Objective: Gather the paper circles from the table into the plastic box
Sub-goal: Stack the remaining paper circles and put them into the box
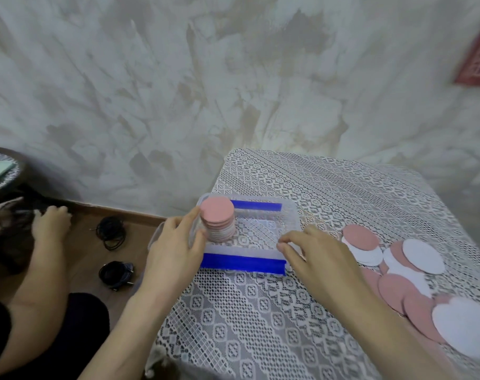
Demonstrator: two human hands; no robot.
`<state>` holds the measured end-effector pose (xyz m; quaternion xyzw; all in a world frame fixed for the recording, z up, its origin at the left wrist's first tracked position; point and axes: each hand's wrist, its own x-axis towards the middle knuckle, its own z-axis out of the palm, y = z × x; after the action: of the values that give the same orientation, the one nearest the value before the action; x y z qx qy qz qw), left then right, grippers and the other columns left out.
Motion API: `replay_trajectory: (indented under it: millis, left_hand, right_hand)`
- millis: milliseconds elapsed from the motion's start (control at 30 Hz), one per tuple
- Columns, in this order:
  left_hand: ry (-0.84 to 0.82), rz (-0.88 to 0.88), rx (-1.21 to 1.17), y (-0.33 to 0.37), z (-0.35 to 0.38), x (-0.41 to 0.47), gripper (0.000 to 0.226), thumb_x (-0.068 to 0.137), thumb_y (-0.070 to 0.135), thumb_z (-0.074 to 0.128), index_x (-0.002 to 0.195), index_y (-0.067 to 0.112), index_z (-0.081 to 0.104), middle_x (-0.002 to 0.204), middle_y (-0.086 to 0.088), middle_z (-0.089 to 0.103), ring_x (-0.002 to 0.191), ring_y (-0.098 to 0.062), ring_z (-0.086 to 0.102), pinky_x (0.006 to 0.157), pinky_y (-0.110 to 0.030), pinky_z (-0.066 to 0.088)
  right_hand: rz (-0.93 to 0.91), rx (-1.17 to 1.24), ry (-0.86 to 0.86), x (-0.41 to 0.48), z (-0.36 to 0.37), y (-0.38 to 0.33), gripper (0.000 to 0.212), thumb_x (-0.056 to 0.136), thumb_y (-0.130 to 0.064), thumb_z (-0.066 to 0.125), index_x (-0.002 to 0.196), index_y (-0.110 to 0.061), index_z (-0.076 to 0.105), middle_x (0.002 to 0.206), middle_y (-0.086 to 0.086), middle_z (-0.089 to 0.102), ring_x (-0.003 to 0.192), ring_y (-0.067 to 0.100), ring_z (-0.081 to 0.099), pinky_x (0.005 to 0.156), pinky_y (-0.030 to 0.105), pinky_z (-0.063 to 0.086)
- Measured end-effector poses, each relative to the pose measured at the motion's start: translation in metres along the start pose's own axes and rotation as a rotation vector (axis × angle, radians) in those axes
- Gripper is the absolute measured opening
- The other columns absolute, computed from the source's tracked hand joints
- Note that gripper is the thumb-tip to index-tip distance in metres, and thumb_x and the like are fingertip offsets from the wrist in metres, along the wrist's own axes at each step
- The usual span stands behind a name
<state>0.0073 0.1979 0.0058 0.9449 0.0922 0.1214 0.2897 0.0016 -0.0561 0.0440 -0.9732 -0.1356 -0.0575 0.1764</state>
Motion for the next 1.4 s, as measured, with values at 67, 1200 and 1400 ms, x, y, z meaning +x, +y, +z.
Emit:
replay_trajectory:
  millis: [67,1200,1400]
  left_hand:
    - [-0.006,-0.018,0.028,0.001,0.0,-0.002,0.052,0.1,0.053,0.035,0.151,0.042,0.033,0.123,0.001,0.051,0.11,-0.025,0.058,0.088,-0.04,0.048]
    - [-0.071,-0.009,0.208,0.026,-0.005,-0.019,0.021,0.098,0.042,0.04,0.09,0.027,0.053,0.08,0.006,0.064,0.074,-0.026,0.054,0.066,-0.035,0.045]
    - [0.046,-0.032,0.115,0.017,-0.005,-0.003,0.045,0.097,0.058,0.043,0.127,0.025,0.047,0.121,0.001,0.06,0.102,-0.031,0.065,0.082,-0.044,0.052]
  right_hand:
    - [0.007,-0.011,-0.012,-0.005,0.003,-0.001,0.031,0.103,-0.054,0.04,0.112,-0.039,0.066,0.074,-0.017,0.056,0.065,0.0,0.053,0.054,0.023,0.038]
    - [0.153,0.395,-0.113,-0.008,0.01,-0.007,0.055,0.103,-0.029,0.049,0.155,-0.028,0.033,0.079,-0.005,0.062,0.056,0.007,0.052,0.05,0.022,0.042]
    - [0.134,0.418,-0.182,0.02,-0.001,0.017,0.048,0.103,-0.02,0.047,0.147,-0.04,0.048,0.105,0.014,0.07,0.052,0.013,0.042,0.048,0.025,0.037]
